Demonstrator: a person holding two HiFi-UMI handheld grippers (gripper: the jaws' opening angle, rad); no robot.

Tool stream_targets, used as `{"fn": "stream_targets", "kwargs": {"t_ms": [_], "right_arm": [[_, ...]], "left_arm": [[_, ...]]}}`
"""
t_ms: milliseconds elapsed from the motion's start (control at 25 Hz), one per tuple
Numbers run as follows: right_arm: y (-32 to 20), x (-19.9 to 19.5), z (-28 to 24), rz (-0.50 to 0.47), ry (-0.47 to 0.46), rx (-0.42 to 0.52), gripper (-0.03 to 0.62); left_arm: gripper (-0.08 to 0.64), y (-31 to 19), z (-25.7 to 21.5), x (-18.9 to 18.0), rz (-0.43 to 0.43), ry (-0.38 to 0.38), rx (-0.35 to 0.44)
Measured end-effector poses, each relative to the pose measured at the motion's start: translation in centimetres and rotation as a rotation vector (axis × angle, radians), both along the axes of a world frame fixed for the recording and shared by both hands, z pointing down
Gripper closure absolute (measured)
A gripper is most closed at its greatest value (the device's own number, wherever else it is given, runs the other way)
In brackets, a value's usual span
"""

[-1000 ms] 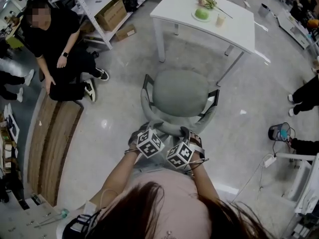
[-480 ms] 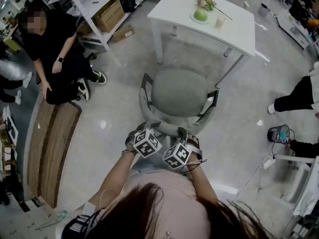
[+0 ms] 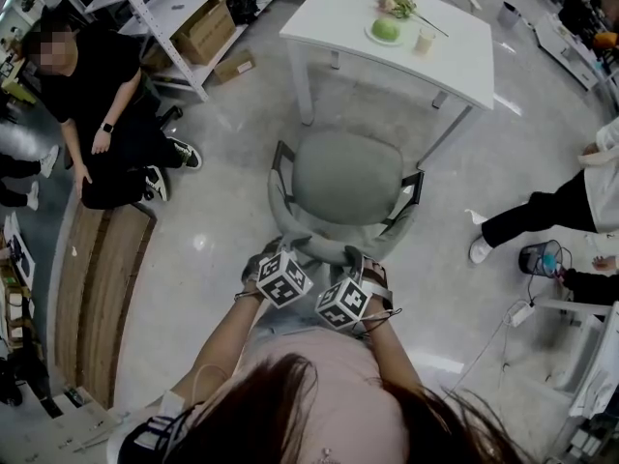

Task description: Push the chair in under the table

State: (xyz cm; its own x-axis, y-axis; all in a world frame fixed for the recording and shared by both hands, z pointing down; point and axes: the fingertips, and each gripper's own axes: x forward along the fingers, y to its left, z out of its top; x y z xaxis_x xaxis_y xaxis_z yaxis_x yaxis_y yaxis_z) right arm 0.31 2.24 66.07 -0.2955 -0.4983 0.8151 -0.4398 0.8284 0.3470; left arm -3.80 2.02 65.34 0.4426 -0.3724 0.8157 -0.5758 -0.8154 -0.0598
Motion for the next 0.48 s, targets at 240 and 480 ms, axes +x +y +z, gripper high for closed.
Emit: {"fn": "stream_targets", "kwargs": {"t_ms": [240, 480], "right_arm": [[-0.9, 0.2, 0.2, 0.002, 0.0, 0.005, 0.385], [-1.8, 0.2, 0.2, -0.001, 0.0, 0.005, 0.385]], "left_arm": [[0.326, -1.0, 0.0, 0.1, 0.002, 0.004, 0.003], [0.325, -1.9, 0.0, 0.2, 0.002, 0.008, 0.006]]}}
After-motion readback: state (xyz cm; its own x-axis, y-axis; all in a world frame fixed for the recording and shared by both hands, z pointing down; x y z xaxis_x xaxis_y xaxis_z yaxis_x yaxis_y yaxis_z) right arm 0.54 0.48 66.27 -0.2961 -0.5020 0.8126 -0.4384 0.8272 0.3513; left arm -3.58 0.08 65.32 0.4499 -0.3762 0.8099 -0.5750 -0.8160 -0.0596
